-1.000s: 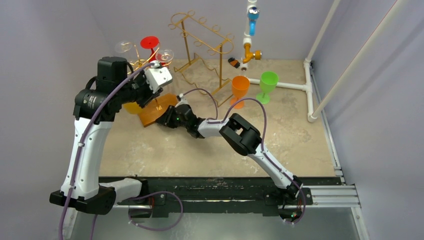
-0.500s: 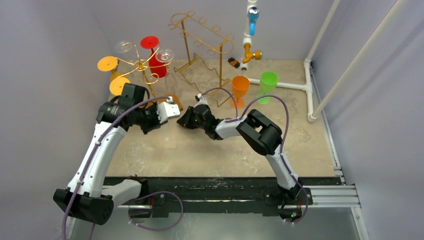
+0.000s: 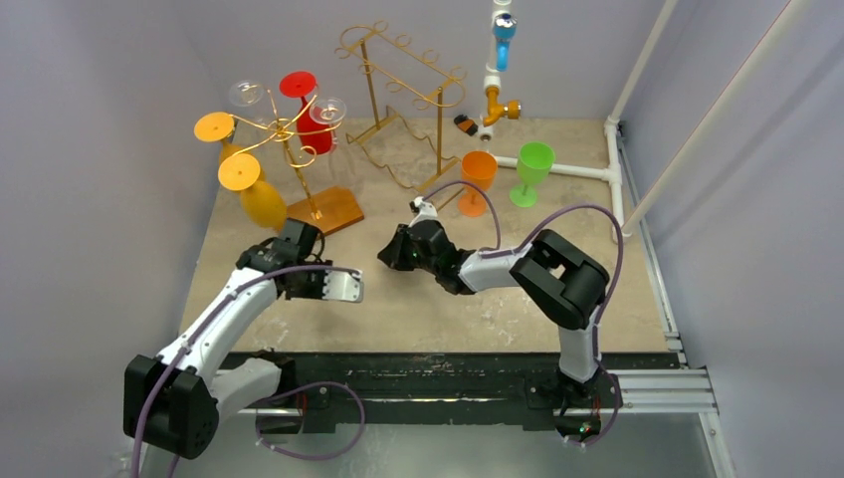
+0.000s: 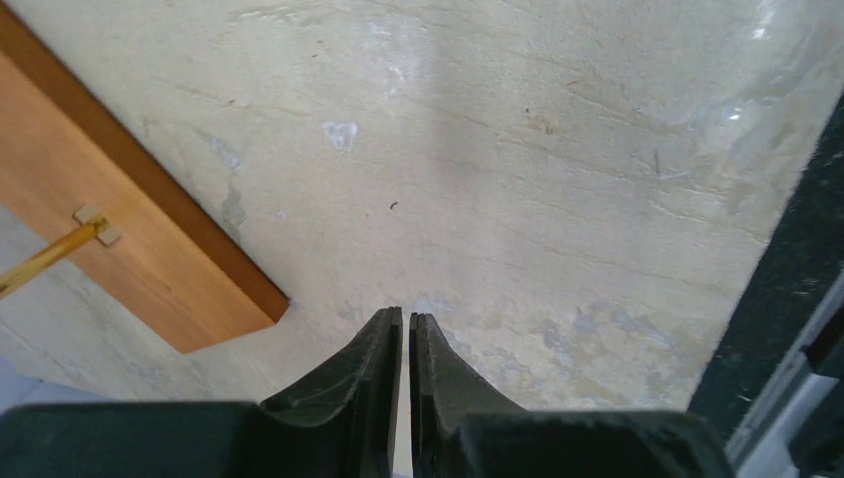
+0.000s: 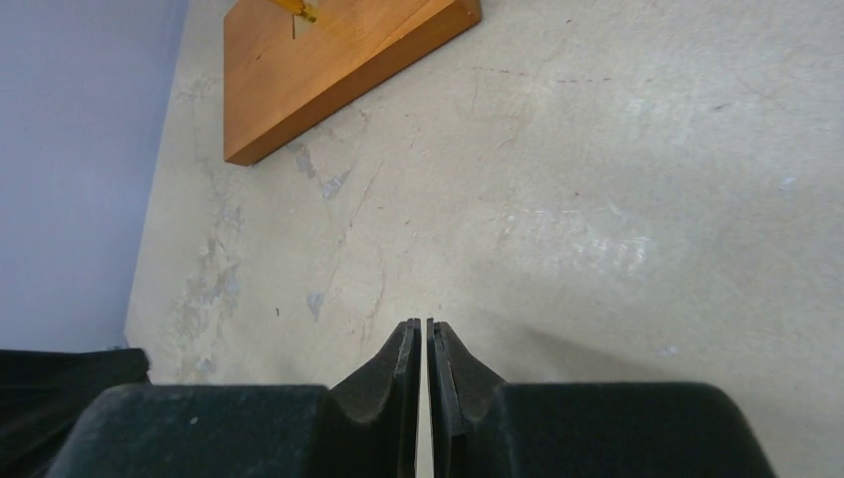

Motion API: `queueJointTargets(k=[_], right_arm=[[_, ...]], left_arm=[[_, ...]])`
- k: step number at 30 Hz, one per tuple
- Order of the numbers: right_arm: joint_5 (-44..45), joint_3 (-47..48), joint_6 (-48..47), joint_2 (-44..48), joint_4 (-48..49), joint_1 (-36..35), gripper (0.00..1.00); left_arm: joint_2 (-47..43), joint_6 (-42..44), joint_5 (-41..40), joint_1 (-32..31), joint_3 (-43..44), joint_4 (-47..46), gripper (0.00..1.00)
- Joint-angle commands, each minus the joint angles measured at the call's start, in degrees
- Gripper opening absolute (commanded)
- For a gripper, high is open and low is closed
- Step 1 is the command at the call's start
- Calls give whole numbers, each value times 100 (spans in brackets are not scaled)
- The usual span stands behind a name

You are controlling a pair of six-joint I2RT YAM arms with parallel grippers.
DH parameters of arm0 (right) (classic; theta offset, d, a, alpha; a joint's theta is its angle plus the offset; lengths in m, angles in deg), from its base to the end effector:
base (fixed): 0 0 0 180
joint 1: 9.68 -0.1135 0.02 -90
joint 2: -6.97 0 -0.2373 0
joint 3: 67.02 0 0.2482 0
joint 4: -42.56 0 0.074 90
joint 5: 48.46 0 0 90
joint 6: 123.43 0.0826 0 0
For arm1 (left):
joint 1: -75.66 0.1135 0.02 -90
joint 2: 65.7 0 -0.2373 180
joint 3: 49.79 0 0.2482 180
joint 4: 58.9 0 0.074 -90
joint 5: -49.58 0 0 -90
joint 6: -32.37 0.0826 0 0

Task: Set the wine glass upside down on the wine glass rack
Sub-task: Adjust the wine rack at the center of the board.

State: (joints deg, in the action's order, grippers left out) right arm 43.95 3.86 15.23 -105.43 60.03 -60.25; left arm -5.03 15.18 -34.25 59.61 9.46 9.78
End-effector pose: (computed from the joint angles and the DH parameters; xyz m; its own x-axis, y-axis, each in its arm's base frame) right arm 0.2816 0.3370 0.1046 -0.7321 0.2908 -0.6161 -0.2993 0.6751 0.6743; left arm 0.1946 -0.0652 0.1674 0.0291 0.9799 -0.1971 0.9549 0.0310 0.2953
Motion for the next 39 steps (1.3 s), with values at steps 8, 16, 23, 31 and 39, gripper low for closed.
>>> queueJointTargets(k=[8,16,23,31,39], right_arm=[[351,-721,-367,995,50,195,14],[216,-1067,-296,1301,222,427,14],[158,-1272,-264,1581,273,554,14],[147,-1390,-219,1726,340,631,13],[104,-1301,-182,1687,343,644,13]], left_arm=[[956,1801,-2361,-662,-1360,-3495,9],[1934,2032,-2753,-654,-1318,-4210,7],[2829,2048,-3367,-630,-1288,-5112,6],[3473,1883,-3864,-303,-1178,-5596,4],[3625,1775,-3889,-117,-1335,-5803,3]])
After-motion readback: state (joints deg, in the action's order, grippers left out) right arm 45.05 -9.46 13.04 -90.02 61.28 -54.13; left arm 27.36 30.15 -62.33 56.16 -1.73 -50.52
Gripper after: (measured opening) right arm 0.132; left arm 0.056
